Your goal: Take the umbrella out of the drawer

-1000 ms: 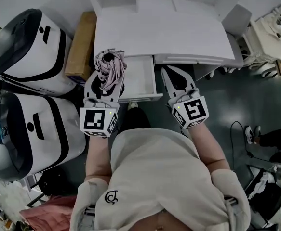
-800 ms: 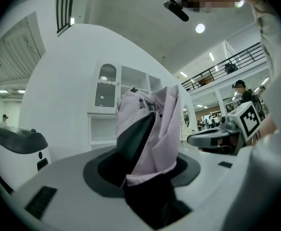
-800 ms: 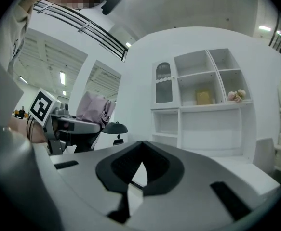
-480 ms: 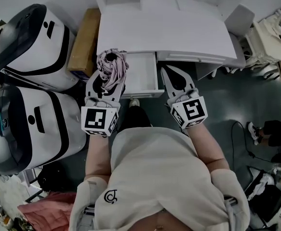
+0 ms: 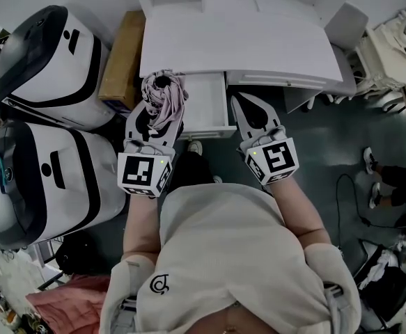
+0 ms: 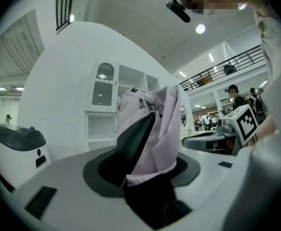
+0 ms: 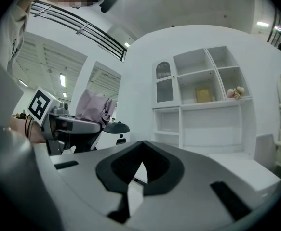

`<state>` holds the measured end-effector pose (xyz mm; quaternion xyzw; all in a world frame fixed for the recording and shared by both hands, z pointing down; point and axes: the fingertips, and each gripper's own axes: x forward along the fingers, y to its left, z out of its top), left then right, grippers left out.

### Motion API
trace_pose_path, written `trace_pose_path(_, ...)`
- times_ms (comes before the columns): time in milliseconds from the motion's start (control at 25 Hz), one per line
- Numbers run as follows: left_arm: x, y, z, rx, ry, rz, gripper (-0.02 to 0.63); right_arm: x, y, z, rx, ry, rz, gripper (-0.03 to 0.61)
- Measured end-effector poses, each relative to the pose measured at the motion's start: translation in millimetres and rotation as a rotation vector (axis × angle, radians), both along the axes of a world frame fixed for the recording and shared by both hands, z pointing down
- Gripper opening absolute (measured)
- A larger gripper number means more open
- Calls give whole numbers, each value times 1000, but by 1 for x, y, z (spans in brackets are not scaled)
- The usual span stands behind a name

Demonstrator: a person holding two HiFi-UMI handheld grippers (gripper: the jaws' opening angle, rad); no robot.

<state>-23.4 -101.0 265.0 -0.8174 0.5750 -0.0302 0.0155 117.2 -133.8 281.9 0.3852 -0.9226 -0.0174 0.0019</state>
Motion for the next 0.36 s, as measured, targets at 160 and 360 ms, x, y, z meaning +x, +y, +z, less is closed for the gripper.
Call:
trace_pose_path(160, 1, 2, 3, -13, -14, -2, 222, -4, 2, 1, 1, 1, -13, 5)
trace_pose_path(360, -1, 3, 9, -27, -9, -7, 224, -4, 3, 2, 5, 0, -12, 5)
